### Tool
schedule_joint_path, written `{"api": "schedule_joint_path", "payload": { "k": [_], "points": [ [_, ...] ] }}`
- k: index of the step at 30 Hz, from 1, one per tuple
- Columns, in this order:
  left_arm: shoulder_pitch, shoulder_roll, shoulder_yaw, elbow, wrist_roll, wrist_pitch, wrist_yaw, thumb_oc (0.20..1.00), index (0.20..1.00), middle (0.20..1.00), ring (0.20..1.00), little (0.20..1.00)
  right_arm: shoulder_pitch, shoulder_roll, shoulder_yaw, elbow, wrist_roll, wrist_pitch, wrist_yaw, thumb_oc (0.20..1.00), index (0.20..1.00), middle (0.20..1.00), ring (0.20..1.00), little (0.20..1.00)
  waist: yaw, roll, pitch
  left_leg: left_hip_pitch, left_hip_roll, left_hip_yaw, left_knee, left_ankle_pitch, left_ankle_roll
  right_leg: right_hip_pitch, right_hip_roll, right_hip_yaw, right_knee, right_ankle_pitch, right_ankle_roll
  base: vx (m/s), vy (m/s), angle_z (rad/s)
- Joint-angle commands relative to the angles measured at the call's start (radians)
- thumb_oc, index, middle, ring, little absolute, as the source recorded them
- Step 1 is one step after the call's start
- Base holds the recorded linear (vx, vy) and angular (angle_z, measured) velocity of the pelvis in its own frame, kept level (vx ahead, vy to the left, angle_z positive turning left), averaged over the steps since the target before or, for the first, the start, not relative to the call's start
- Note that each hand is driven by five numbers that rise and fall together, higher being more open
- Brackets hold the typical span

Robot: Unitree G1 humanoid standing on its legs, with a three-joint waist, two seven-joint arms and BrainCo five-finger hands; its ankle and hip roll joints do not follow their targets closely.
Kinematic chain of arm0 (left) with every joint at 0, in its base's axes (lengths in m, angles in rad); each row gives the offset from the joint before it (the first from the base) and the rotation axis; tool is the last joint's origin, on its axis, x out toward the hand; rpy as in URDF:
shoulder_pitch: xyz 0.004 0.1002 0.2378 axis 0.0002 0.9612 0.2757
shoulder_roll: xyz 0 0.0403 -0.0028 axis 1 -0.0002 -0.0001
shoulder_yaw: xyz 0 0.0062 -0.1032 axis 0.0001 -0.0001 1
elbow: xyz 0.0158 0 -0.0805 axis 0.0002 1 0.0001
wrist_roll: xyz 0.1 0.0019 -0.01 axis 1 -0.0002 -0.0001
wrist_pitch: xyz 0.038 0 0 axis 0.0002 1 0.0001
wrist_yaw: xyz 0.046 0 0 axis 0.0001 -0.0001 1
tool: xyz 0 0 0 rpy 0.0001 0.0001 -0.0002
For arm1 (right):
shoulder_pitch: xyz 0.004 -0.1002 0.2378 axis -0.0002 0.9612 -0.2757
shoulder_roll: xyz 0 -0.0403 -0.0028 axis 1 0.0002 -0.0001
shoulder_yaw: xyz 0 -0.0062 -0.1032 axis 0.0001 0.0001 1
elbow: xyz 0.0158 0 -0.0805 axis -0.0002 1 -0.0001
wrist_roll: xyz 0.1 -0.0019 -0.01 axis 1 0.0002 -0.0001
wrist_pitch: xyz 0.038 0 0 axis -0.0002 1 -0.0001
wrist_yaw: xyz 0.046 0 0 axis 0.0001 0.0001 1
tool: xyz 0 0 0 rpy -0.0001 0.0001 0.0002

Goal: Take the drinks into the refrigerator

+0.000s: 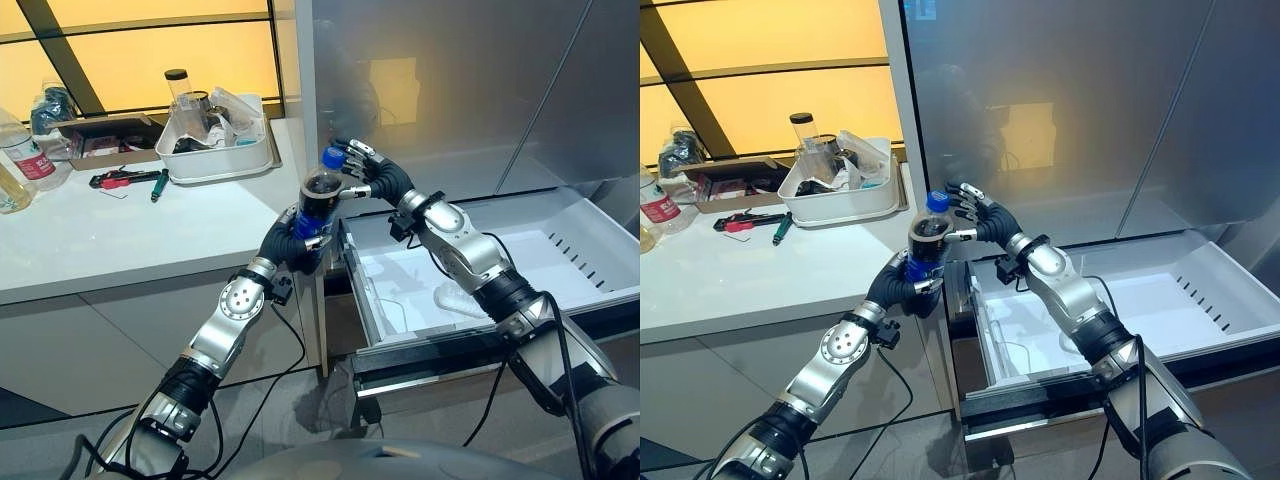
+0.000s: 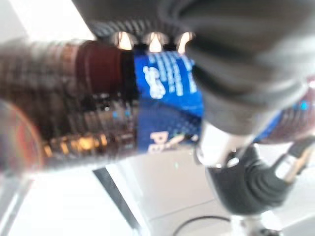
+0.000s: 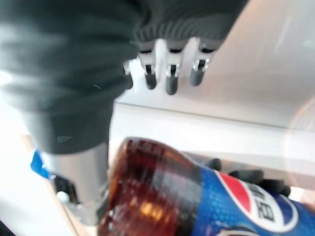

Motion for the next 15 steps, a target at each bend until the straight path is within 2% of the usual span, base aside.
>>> {"api": "schedule_joint_path", "payload": {
  "k": [1,7,15],
  "points": [
    [-0.147,-0.032,0.066,-0.077,-0.131,-0.12,-0.057,0.2,0.2,0.2,0.2,0.2,-0.042,-0.032,-0.036,0.039,0.095,-0.044,0.052,1.0,1.0,1.0,1.0,1.0,0.036,-0.018,-0.028,0.098,-0.045,0.021,0.003,-0.17,0.064,-0.029,0.011,-0.006,0.01,0.024,0.011,0.0,0.0,0.0],
    [-0.16,-0.039,0.039,-0.077,-0.198,-0.119,-0.111,0.2,0.2,0.2,0.2,0.2,-0.036,0.007,-0.01,0.068,0.162,-0.022,0.108,1.0,1.0,1.0,1.0,1.0,0.037,-0.017,-0.031,0.098,-0.045,0.018,0.003,-0.169,0.063,-0.029,0.012,-0.006,0.011,0.022,0.01,0.0,0.0,0.0],
    [-0.182,-0.044,0.008,-0.083,-0.24,-0.114,-0.143,0.2,0.2,0.2,0.2,0.2,-0.049,0.033,0.01,0.076,0.179,-0.029,0.117,1.0,1.0,1.0,1.0,1.0,0.037,-0.015,-0.03,0.098,-0.046,0.015,0.003,-0.169,0.064,-0.027,0.01,-0.007,0.011,0.022,0.011,0.0,0.0,0.0]
  ]
}}
